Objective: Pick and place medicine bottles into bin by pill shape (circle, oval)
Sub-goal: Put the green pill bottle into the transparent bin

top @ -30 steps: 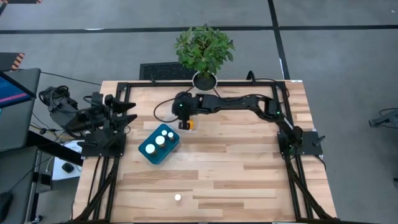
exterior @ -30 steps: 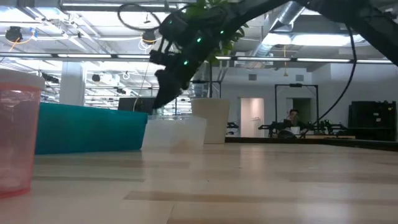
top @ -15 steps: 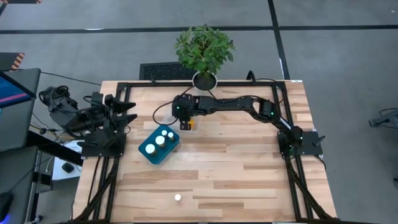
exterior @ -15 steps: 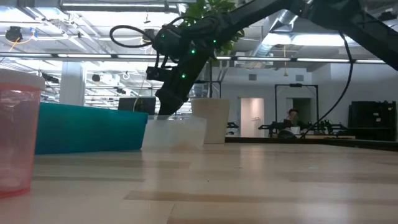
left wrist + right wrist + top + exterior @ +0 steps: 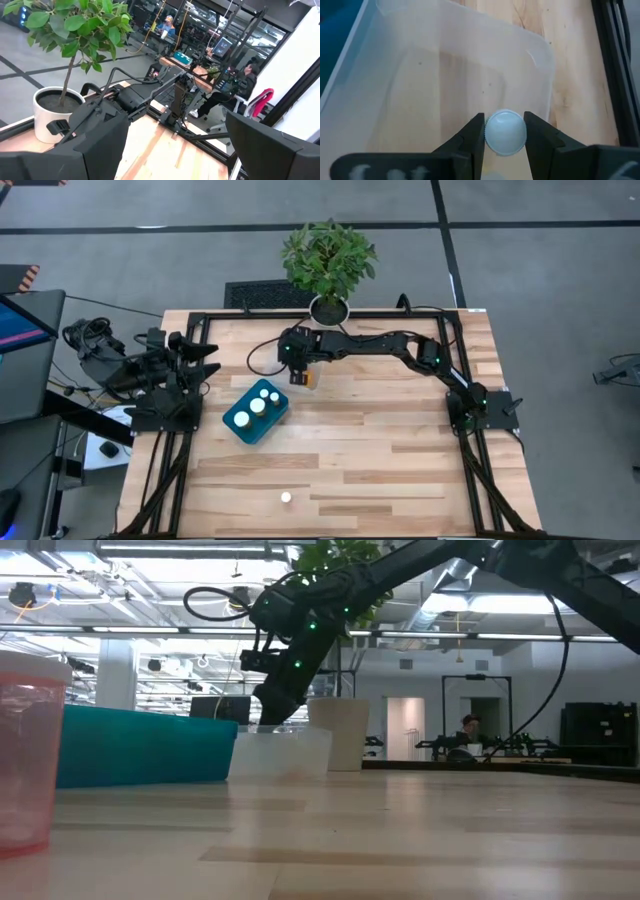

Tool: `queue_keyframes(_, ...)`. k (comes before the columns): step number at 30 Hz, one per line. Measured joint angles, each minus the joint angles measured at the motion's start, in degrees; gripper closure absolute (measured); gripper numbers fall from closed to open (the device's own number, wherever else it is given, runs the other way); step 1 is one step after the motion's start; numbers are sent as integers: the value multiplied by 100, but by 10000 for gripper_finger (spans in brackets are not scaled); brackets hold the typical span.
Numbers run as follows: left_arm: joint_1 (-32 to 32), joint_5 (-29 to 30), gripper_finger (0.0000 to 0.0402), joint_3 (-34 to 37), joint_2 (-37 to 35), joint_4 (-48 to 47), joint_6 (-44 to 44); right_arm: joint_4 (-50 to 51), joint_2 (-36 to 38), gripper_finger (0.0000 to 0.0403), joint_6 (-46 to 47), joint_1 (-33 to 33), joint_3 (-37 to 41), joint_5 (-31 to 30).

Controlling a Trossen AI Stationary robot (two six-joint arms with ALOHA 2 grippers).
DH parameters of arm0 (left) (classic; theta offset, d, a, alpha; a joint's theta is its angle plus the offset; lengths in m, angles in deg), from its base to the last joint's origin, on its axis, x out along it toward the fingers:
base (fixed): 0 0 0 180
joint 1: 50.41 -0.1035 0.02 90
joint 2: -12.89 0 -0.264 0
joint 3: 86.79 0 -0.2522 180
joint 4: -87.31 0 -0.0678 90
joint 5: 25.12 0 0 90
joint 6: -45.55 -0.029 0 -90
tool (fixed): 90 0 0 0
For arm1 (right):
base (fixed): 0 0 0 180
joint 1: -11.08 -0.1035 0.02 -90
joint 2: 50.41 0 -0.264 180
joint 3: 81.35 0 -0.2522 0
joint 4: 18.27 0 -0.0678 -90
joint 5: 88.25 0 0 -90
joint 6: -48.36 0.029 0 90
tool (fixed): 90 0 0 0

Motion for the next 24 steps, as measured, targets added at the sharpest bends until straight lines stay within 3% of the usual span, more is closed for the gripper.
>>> queue_keyframes(24,0,0,74,0,0,-105,-59,-230,7,274,13,74,62,15)
